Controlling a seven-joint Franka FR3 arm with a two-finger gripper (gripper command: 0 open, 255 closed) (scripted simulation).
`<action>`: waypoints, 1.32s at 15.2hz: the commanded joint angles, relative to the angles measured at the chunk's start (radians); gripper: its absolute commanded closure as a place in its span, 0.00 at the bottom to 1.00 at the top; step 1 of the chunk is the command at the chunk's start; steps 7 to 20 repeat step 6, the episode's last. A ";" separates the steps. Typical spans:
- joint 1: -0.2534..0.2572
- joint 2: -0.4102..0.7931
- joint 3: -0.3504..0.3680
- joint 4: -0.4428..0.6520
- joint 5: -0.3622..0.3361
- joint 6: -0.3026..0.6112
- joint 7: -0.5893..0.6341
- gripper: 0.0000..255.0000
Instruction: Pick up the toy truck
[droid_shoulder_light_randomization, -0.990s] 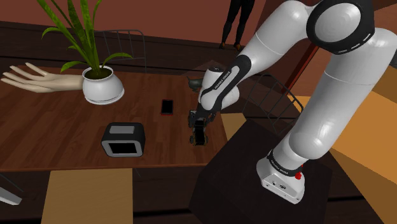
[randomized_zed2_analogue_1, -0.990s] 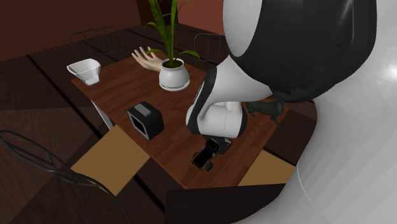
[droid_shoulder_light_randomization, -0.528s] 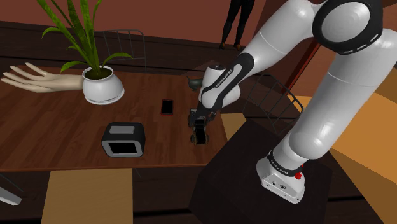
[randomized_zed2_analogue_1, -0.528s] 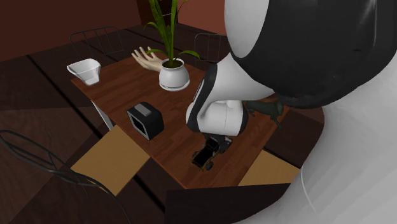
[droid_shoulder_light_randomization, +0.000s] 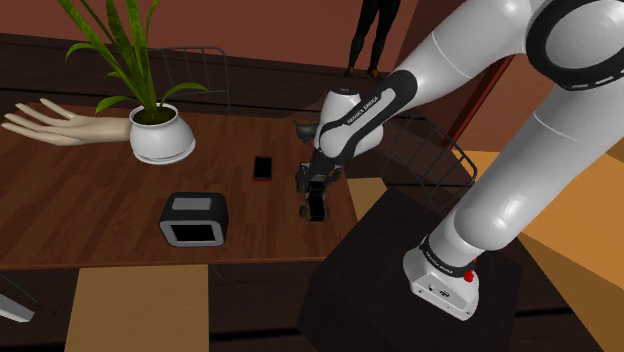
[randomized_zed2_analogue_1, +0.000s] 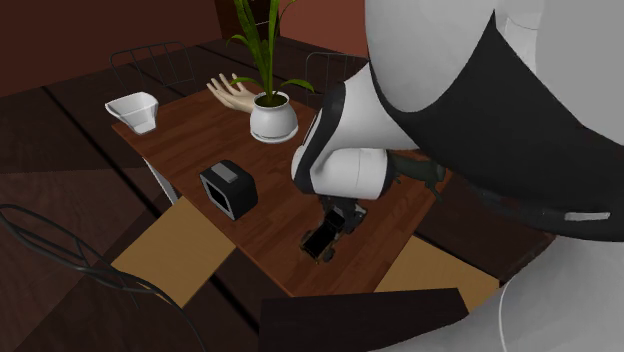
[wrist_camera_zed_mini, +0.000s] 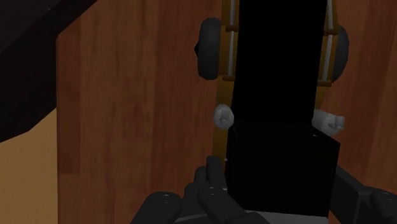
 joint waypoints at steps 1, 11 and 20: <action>0.000 -0.034 0.000 0.001 -0.001 -0.035 0.004 1.00; -0.001 -0.081 -0.001 0.005 -0.003 -0.085 0.009 1.00; -0.001 -0.081 -0.001 0.005 -0.003 -0.085 0.009 1.00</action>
